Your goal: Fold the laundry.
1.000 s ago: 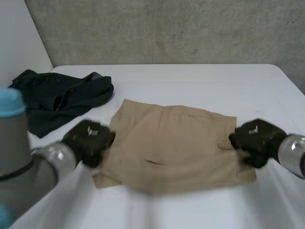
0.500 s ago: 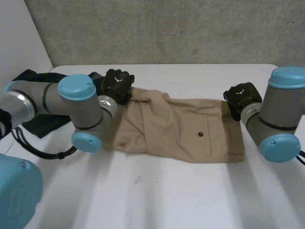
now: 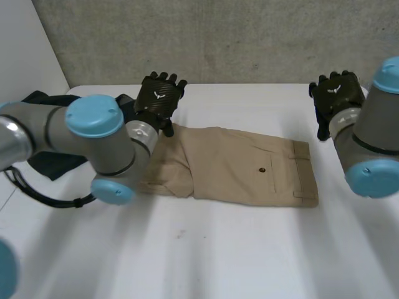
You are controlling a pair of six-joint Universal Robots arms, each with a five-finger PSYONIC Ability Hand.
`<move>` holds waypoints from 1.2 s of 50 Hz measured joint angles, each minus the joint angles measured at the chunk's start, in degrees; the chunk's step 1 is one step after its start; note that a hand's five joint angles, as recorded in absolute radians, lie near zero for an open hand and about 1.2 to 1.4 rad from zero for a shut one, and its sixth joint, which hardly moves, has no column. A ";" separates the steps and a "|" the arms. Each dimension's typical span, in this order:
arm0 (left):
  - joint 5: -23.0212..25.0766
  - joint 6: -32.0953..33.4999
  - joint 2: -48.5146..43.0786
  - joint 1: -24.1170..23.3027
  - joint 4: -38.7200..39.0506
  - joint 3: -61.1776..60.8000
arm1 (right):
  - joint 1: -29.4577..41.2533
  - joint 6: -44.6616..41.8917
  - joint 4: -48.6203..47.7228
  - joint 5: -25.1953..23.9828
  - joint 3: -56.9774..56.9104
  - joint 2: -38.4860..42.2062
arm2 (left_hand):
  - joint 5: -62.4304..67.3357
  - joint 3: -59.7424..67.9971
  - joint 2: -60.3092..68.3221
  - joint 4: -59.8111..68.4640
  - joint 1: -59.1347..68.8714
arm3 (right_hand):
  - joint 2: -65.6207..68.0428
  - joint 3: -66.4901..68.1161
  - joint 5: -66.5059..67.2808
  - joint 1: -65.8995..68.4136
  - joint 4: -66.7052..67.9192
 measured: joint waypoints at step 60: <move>0.38 -9.62 19.97 0.02 0.01 -31.02 | -7.77 -16.52 -9.10 -15.07 23.53 -12.37 | 0.00 -0.37 -0.23 -0.32 0.00 | 54.73 55.09 51.56 44.56 54.67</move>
